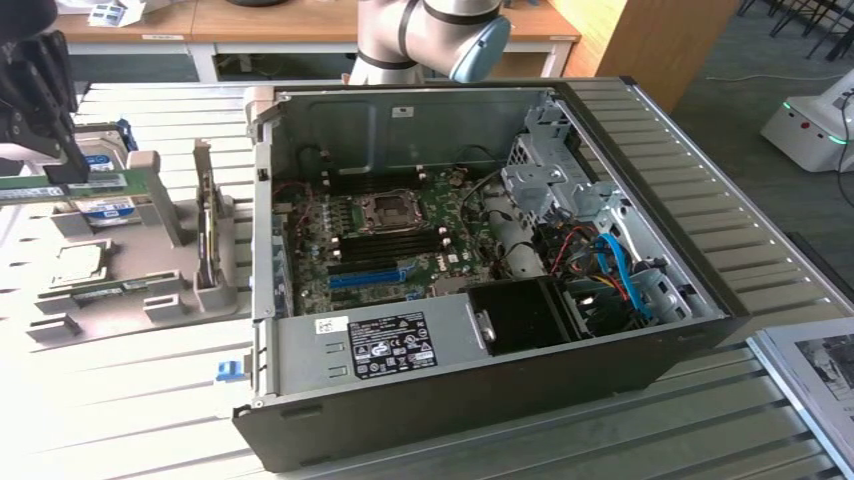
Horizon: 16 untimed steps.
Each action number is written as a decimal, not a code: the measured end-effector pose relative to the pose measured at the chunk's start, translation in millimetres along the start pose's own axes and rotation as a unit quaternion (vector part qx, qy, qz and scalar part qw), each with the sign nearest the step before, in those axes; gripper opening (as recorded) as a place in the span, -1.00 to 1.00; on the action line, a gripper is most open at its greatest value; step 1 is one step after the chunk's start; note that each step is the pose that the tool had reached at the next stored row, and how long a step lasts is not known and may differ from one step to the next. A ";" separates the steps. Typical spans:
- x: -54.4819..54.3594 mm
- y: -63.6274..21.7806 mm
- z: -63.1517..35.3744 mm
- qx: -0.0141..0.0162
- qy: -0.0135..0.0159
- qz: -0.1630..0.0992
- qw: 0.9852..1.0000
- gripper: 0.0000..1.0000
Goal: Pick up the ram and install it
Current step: 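Pick up the ram and move it above insertion slot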
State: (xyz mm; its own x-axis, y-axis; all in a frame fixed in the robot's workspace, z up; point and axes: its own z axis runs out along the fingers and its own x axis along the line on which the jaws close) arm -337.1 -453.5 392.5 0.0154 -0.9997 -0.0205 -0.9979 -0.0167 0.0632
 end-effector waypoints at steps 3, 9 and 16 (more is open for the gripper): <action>-0.1 0.2 -3.2 0.000 0.000 0.000 1.000 -0.77; -0.2 -0.1 -4.1 0.000 0.000 0.000 1.000 -0.77; 0.1 -11.6 -4.7 0.000 0.000 0.000 1.000 -0.77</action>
State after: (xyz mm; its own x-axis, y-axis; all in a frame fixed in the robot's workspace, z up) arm -325.2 -453.5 396.5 0.0153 -0.9997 -0.0204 -0.9978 -0.0166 0.0636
